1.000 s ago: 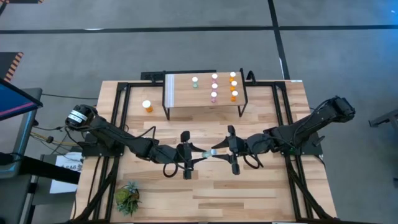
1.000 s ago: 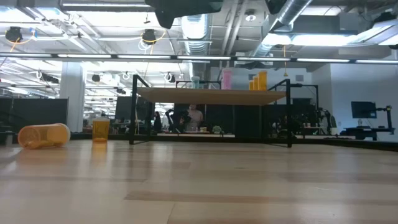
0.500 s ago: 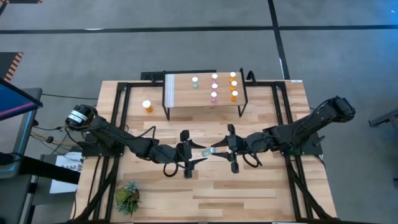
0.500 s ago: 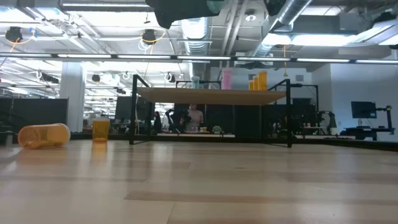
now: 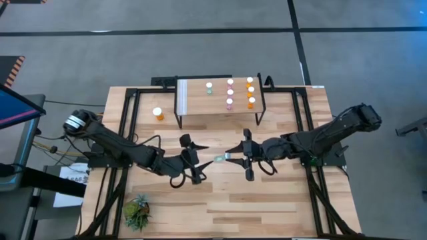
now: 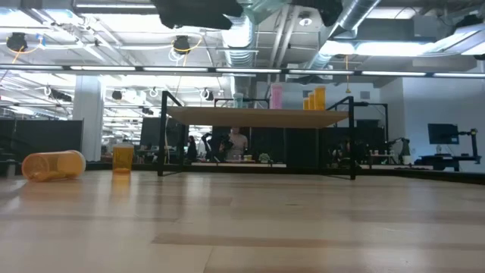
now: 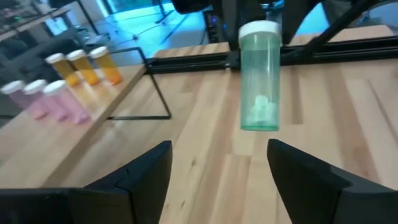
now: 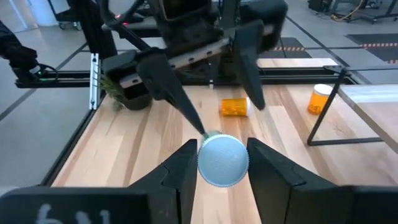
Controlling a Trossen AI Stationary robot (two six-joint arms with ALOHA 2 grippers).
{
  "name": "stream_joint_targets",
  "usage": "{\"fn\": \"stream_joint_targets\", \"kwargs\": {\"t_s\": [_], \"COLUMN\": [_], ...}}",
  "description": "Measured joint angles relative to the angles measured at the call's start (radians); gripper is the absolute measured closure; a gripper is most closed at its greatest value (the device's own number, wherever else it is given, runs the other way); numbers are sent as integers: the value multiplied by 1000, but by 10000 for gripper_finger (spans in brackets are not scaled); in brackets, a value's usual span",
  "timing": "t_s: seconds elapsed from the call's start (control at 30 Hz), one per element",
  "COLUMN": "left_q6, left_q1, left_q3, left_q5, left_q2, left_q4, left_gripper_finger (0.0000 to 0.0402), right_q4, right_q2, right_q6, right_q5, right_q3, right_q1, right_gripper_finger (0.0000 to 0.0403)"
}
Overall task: Pick and place medicine bottles onto shelf by color
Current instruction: Put the blue pill bottle on the shelf aligned with the other blue pill bottle
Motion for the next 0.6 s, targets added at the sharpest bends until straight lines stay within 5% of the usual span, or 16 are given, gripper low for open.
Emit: {"fn": "stream_joint_targets", "kwargs": {"t_s": [0.43,0.6], "left_q6": [-32,-49], "left_q1": [-63,-55], "left_q3": [0,-104], "left_q5": [-211,-225], "left_q2": [-72,-105], "left_q4": [-171,-83], "left_gripper_finger": [133,133], "right_q4": [-94,-214], "right_q2": [0,0], "right_q6": [-55,-85], "right_q5": [-71,-93], "right_q3": [103,213], "right_q1": [-137,-206], "right_gripper_finger": [255,255]}}
